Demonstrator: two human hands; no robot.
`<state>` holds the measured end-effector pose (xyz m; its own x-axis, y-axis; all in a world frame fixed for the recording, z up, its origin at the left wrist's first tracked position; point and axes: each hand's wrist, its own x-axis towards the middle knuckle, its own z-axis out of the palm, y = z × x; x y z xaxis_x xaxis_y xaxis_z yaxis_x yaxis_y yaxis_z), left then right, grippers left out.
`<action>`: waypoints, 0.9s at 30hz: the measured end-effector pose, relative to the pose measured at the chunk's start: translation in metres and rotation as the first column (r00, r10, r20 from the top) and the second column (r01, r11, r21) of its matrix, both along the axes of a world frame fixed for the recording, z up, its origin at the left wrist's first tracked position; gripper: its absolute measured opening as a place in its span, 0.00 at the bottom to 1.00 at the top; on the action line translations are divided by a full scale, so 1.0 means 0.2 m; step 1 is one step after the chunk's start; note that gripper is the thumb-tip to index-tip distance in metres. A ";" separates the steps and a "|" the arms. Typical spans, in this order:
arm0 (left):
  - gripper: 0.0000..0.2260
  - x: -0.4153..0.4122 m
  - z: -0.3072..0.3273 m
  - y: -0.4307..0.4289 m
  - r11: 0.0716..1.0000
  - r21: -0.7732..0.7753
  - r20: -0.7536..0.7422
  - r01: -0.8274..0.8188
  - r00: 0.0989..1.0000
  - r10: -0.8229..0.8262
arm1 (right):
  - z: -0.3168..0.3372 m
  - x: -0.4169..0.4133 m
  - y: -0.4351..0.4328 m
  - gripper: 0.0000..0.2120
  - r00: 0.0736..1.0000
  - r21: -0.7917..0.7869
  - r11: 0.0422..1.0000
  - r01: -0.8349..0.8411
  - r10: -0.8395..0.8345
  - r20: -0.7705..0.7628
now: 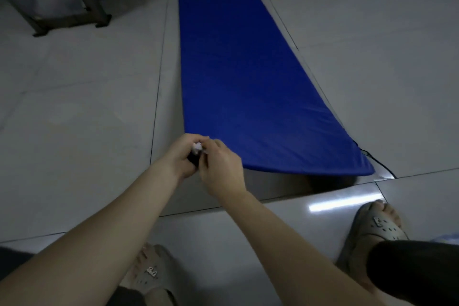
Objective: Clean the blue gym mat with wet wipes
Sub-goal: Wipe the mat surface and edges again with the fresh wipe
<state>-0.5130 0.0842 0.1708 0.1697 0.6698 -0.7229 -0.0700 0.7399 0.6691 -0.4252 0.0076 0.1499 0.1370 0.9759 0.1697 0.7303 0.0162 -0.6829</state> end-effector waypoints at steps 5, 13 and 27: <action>0.11 0.01 0.19 0.06 0.980 0.098 -0.036 -0.173 0.984 0.177 | -0.11 0.35 -0.03 0.10 0.962 -0.129 0.953 0.273 -0.273 0.013; 0.08 0.08 0.32 0.00 0.921 0.231 0.041 -0.314 0.949 0.313 | -0.05 0.41 -0.03 0.10 0.905 -0.144 0.920 0.363 -0.385 -0.181; 0.16 -0.04 0.49 0.05 0.881 0.250 -0.007 -0.401 0.909 0.416 | -0.13 0.53 -0.09 0.09 0.881 -0.235 0.854 0.463 -0.473 0.018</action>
